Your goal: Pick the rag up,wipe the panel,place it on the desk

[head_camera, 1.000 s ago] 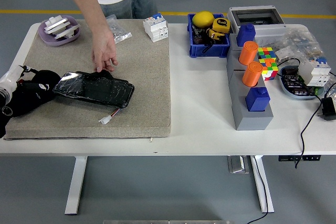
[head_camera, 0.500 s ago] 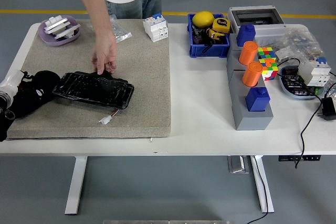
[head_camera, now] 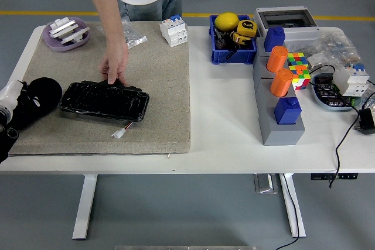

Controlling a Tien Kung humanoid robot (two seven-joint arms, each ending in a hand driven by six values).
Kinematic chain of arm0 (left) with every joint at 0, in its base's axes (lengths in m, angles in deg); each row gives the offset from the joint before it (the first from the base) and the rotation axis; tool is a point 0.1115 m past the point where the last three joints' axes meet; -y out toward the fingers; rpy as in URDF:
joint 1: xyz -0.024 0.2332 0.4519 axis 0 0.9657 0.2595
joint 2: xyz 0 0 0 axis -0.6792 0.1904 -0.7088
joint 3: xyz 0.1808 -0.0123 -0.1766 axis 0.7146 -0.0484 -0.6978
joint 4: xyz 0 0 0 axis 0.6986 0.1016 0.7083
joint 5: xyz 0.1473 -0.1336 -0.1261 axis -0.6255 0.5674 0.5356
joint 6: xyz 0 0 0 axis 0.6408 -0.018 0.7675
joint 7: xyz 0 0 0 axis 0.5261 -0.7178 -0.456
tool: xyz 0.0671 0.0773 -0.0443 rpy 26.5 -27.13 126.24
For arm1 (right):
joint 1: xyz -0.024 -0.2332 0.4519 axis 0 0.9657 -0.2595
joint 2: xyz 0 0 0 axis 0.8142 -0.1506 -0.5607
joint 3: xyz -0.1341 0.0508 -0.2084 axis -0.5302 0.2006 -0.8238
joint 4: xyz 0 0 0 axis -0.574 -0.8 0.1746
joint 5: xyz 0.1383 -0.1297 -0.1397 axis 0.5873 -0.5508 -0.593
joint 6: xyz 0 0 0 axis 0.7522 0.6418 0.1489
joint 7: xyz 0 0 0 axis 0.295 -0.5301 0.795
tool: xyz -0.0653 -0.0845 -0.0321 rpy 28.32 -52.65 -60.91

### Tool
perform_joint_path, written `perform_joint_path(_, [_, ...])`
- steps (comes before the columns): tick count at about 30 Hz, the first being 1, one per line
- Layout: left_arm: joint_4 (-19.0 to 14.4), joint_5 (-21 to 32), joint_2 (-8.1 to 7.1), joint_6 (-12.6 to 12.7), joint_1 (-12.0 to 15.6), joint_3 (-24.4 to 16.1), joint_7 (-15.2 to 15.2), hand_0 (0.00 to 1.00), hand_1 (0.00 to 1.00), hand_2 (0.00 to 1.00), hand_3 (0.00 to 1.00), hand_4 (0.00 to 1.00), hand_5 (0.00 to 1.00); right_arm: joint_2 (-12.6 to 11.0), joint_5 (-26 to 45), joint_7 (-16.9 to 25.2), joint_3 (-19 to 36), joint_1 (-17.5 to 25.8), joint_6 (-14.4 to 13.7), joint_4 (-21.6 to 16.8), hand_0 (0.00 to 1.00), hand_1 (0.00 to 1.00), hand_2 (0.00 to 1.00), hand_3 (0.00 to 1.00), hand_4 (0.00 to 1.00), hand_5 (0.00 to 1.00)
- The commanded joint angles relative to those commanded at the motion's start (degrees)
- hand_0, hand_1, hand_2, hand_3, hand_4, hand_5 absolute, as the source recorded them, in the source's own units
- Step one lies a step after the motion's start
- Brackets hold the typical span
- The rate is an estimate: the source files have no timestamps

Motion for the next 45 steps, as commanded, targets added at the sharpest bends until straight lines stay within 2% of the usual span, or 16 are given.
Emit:
perform_joint_path(3, [-1.5, -1.2, 0.12, 0.3, 0.6, -1.4, -0.2, 0.294, 0.726, 0.827, 0.573, 0.002, 0.002, 0.0, 0.0, 0.0, 0.1, -0.1, 0.0, 0.0, 0.740, 0.619, 0.605, 0.555, 0.898, 0.420])
perform_joint_path(7, [-5.6, -3.8, 0.26, 1.7, 1.4, -3.3, -0.6, 0.304, 0.715, 0.825, 0.562, 0.002, 0.002, 0.1, 0.0, 0.0, 0.3, 0.0, 0.0, 0.0, 0.739, 0.619, 0.605, 0.555, 0.897, 0.420])
perform_joint_path(12, [-9.0, -5.2, 0.50, 3.4, 1.5, -2.7, -1.5, 0.304, 0.715, 0.825, 0.562, 0.002, 0.002, 0.1, 0.0, 0.1, 0.5, 0.0, 0.0, 0.0, 0.739, 0.619, 0.605, 0.555, 0.897, 0.420])
perform_joint_path(19, [-9.3, -5.5, 1.45, 3.8, 1.7, -1.5, -2.2, 0.296, 0.711, 0.822, 0.553, 0.002, 0.002, 0.2, 0.0, 0.3, 0.5, -0.2, 0.1, 0.0, 0.740, 0.618, 0.605, 0.555, 0.897, 0.419])
perform_joint_path(31, [-13.6, -7.1, 2.23, 3.5, 2.5, -0.1, -3.5, 0.302, 0.708, 0.822, 0.550, 0.002, 0.002, 0.0, -0.1, 0.4, 0.8, -0.1, 0.3, 0.1, 0.740, 0.619, 0.604, 0.554, 0.897, 0.419])
perform_joint_path(45, [-17.7, -7.5, 3.22, 3.3, 2.8, 6.1, -4.4, 0.306, 0.706, 0.821, 0.548, 0.002, 0.002, -0.2, -0.3, 0.5, 1.2, -0.1, 0.2, 0.1, 0.740, 0.619, 0.604, 0.554, 0.897, 0.421])
